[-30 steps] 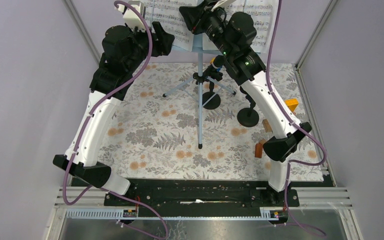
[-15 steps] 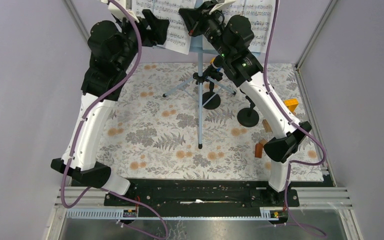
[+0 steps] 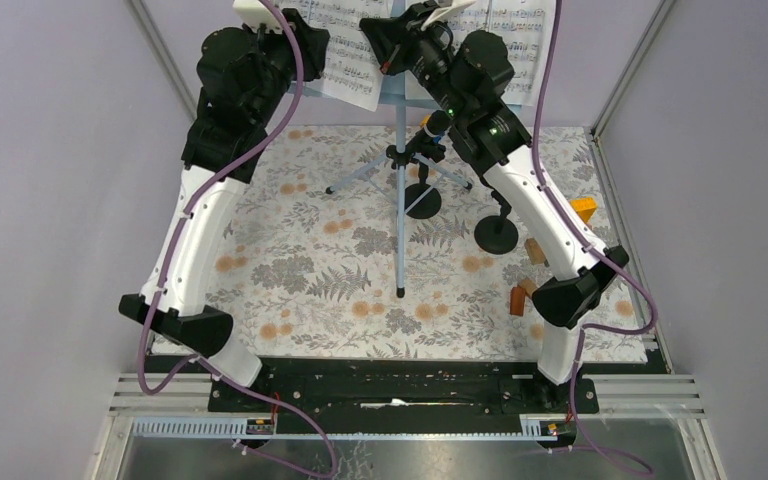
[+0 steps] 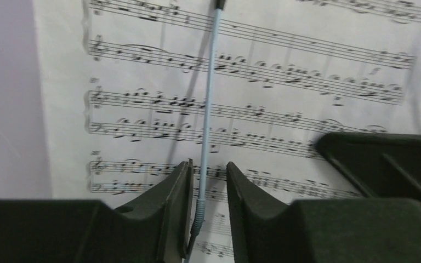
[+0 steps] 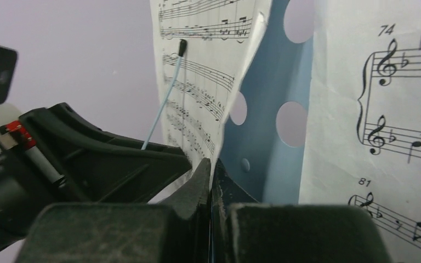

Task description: Pack up the instrument practice props

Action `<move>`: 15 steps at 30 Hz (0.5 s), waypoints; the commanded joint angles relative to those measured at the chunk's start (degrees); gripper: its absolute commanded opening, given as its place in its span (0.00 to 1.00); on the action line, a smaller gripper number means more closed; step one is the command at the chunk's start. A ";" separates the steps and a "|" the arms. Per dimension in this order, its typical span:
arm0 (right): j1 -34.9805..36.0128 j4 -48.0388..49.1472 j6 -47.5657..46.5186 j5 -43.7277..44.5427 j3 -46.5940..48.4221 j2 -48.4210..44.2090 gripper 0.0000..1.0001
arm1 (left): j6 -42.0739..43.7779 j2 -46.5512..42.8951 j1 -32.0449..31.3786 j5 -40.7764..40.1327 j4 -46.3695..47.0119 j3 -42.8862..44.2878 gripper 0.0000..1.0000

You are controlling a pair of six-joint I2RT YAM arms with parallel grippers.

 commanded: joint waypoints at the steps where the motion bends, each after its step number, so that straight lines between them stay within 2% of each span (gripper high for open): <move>1: -0.29 2.60 -1.38 -1.00 -0.54 -4.26 0.00 | -0.48 0.00 0.44 0.65 2.52 2.06 0.28; 7: -0.29 2.78 -2.54 -1.46 -1.24 -5.53 0.00 | -0.71 -1.86 0.44 0.08 4.13 0.89 0.04; 10: -0.29 2.87 -3.03 -2.46 -1.26 -6.38 0.00 | -0.60 -3.95 0.44 -0.68 6.03 -1.80 0.00; 15: -0.26 2.79 -3.54 -4.98 -3.08 -9.37 0.00 | -0.35 -5.54 0.44 -1.18 6.61 -3.81 0.00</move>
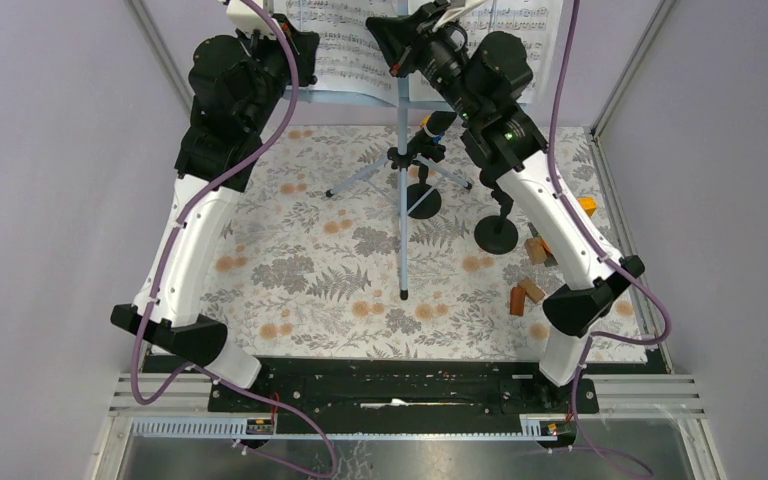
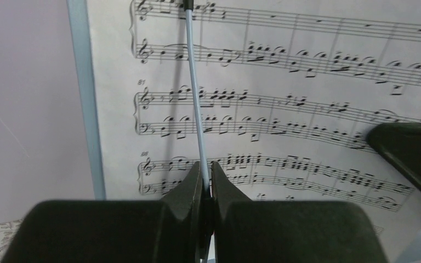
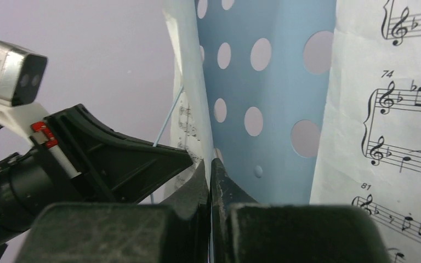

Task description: Pack up the instrument practice props

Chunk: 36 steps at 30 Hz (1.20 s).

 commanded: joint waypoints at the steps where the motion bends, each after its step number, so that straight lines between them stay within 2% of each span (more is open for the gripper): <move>1: -0.20 2.91 -1.90 -2.76 -1.75 -6.59 0.00 | -1.36 -3.20 -0.26 -0.90 5.57 -1.07 0.00; 6: -0.20 4.12 -3.62 -1.40 -10.25 -13.83 0.00 | -1.30 -4.26 -0.25 -0.80 6.08 -2.55 0.00; 12: -0.24 6.96 -3.94 3.06 -27.59 -27.94 0.00 | -1.70 -5.74 -0.26 -0.46 6.59 -3.98 0.00; 14: -0.22 7.00 -2.36 3.82 -33.10 -33.10 0.00 | -1.57 -6.55 -0.26 -0.39 6.84 -4.86 0.04; 15: -0.25 7.01 -1.28 3.80 -36.19 -35.56 0.00 | -1.48 -6.94 -0.26 -0.19 6.79 -5.35 0.11; 16: -0.21 7.01 -0.30 3.67 -38.98 -38.19 0.00 | -1.43 -7.48 -0.26 -0.01 6.77 -6.03 0.27; 18: -0.25 6.66 1.40 2.46 -44.78 -42.75 0.00 | -1.49 -8.80 -0.26 0.86 6.66 -7.47 0.50; 19: -0.24 5.74 1.52 1.55 -46.65 -44.76 0.00 | -1.72 -9.46 -0.24 1.38 6.22 -7.75 0.58; 23: -0.25 0.19 2.54 -0.24 -52.90 -51.31 0.00 | -2.79 -12.60 -0.26 3.38 4.63 -9.13 0.78; 27: -0.22 -2.56 4.99 -3.93 -60.19 -56.16 0.00 | -3.63 -16.28 -0.26 3.41 1.61 -11.67 0.91; 31: -0.25 -1.48 8.23 -9.62 -67.26 -57.86 0.00 | -4.90 -22.01 -0.26 2.35 -1.96 -17.78 0.96; 36: 0.10 5.68 13.39 -16.28 -74.89 -54.20 0.00 | -4.77 -32.11 -0.26 -1.82 -6.55 -30.52 0.98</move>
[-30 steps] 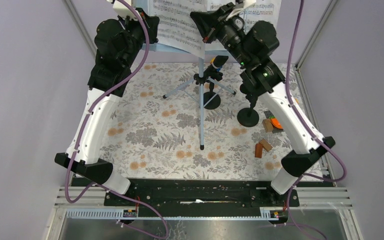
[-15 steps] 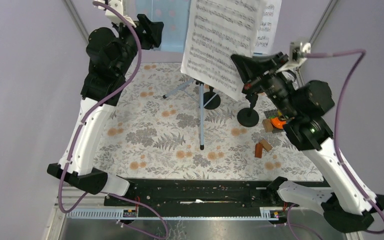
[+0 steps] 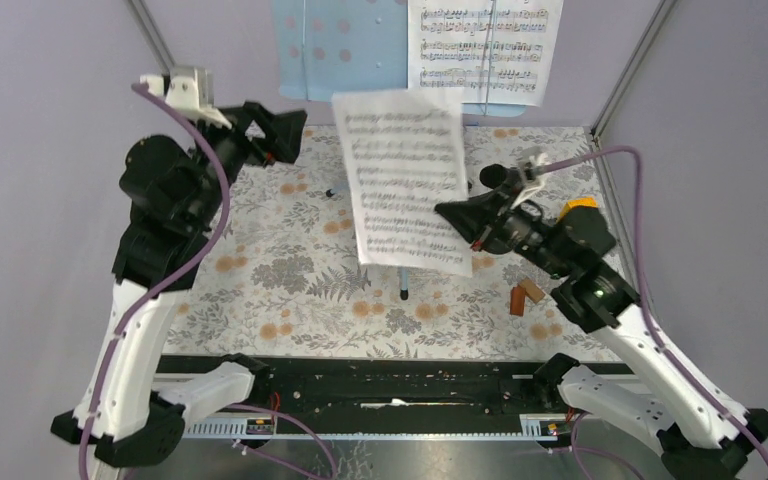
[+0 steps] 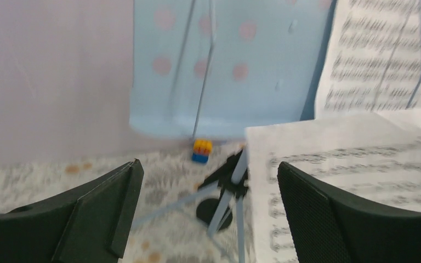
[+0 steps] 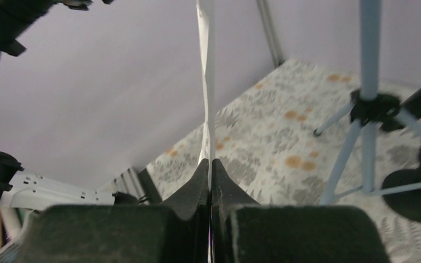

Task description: Pack up the instrument practice props

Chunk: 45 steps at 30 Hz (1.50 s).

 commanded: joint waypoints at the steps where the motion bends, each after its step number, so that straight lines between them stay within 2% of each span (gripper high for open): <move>1: 0.70 7.95 5.96 -7.27 -5.91 4.03 0.00 | -0.73 -7.74 -0.06 -4.63 -5.84 -8.74 0.99; 5: 5.61 17.16 6.73 -4.03 -11.04 9.35 0.00 | -0.40 -15.98 -0.06 -7.43 -10.07 -16.46 0.99; 9: 14.56 22.23 4.82 2.46 -9.97 20.12 0.00 | -1.15 -21.21 -0.06 -10.32 -14.16 -21.68 0.99; 14: 21.51 31.65 10.49 13.64 -5.15 37.45 0.00 | -3.55 -25.15 -0.06 -12.72 -16.94 -24.98 0.99; 17: 22.32 37.30 14.91 17.04 0.50 48.75 0.00 | -4.34 -26.34 -0.06 -13.56 -18.38 -25.10 0.99; 20: 22.44 38.88 19.16 18.23 9.05 59.90 0.00 | -3.91 -26.40 -0.06 -13.98 -20.04 -23.77 0.99; 24: 22.45 35.07 25.10 21.66 20.57 70.58 0.00 | -3.58 -26.62 -0.04 -14.85 -21.74 -22.64 0.99; 30: 22.44 19.88 31.17 26.90 35.51 81.79 0.00 | -4.27 -27.35 -0.06 -15.79 -22.67 -23.00 0.99; 35: 22.45 11.00 33.17 24.18 44.65 89.44 0.00 | -4.38 -27.19 -0.06 -15.27 -22.90 -23.46 0.99; 41: 22.45 7.76 36.49 21.80 45.60 93.53 0.01 | -4.11 -27.36 -0.06 -15.44 -22.97 -23.96 0.99; 45: 22.45 6.27 36.55 23.17 44.75 93.21 0.10 | -4.11 -27.35 -0.06 -15.37 -22.96 -24.40 0.99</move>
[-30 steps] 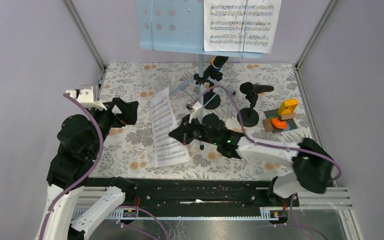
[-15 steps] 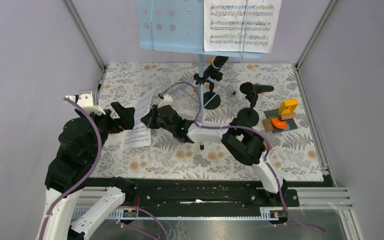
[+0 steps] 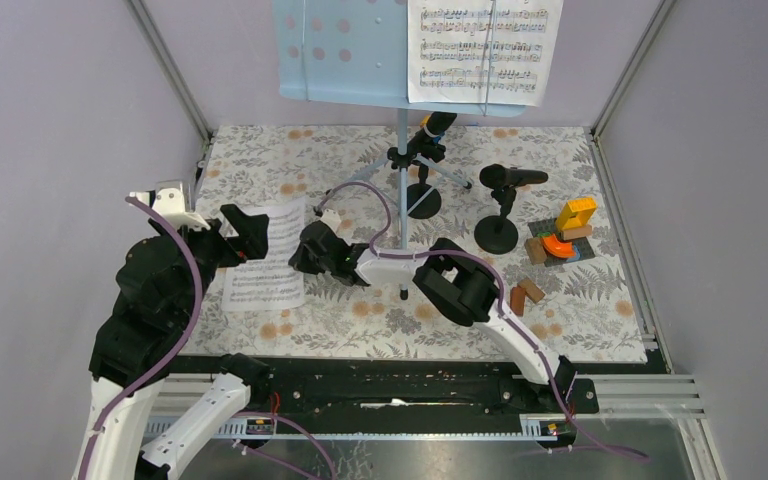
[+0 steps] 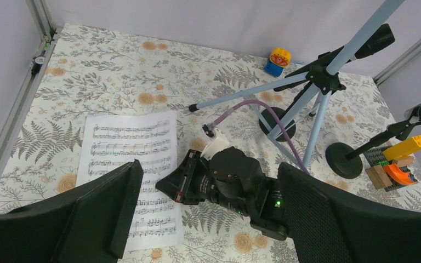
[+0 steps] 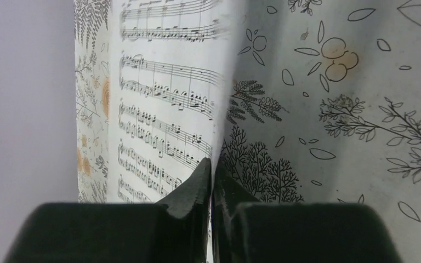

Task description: Pack up the instrument practice props

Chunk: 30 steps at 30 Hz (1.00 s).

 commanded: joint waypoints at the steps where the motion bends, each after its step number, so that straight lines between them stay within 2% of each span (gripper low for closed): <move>1: 0.16 -2.25 1.67 1.57 0.24 -0.96 0.13 | -0.20 -0.38 -0.06 -0.74 0.25 0.12 0.99; 6: 0.15 -2.53 1.16 2.02 -1.01 -1.91 0.37 | -0.43 -0.20 -0.06 -0.74 0.23 -0.36 0.99; 12: 0.14 -4.20 -3.11 4.62 -4.30 -6.52 0.52 | -0.33 -0.17 -0.06 -1.09 -0.13 0.00 0.99; 19: 0.22 -7.72 -14.51 10.83 -14.19 -17.04 0.60 | -0.40 1.46 -0.06 -0.51 -1.64 1.75 0.99; 26: 0.58 -8.44 -24.01 11.53 -32.13 -33.69 0.60 | 0.59 7.83 -0.06 7.80 -10.05 5.44 0.99; 30: 0.84 -12.67 -28.37 9.72 -37.28 -43.08 0.61 | -1.14 8.85 -0.06 10.93 -12.32 4.55 0.99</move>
